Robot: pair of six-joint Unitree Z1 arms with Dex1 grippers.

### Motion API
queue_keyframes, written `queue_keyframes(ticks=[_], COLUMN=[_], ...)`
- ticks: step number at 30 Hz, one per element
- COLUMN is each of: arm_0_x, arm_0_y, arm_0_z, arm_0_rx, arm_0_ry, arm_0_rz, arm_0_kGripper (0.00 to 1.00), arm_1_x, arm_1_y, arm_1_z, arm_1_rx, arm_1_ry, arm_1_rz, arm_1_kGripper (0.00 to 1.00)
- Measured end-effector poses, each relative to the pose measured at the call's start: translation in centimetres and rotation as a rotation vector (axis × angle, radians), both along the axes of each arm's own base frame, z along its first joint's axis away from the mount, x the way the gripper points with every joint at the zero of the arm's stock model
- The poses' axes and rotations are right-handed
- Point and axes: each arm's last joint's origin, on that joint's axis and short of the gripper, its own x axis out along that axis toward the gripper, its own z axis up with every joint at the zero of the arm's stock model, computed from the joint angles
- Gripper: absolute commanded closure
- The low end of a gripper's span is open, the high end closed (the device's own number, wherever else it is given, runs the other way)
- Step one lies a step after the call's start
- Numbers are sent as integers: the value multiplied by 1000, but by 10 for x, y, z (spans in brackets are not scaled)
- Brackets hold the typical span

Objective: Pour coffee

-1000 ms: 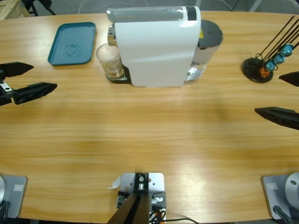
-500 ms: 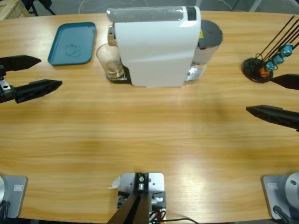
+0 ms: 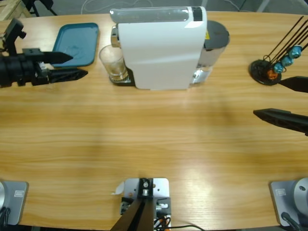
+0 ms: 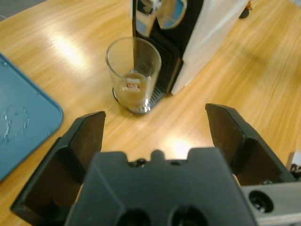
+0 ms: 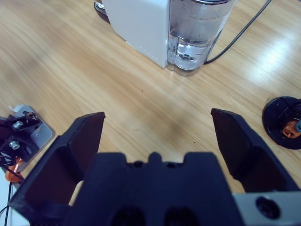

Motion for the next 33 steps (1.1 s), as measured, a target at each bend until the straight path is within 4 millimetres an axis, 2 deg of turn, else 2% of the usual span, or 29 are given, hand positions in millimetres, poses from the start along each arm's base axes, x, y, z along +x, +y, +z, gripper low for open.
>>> queue_keyframes(ticks=[4, 8, 18, 25, 33], arm_0_x=[20, 28, 36, 36, 41], arm_0_y=[-3, -8, -8, -20, -26], arm_0_z=[-15, -27, -36, -48, -53], arm_0_rx=[-60, -66, 65, 56, 40], arm_0_ry=[23, 36, -47, -77, -111], arm_0_rz=[-76, -123, -32, -81, -92], arm_0_kGripper=[151, 151, 161, 173, 179], arm_1_x=[0, 0, 0, 0, 0], arm_1_y=[0, 0, 0, -1, -1], arm_1_z=[0, 0, 0, 0, 0], arm_1_rx=[-2, -4, -5, -6, -7], arm_1_ry=[-1, -3, -3, -4, -5], arm_1_rz=[-4, -7, -9, -12, -13], arm_1_kGripper=[0, 0, 0, 0, 0])
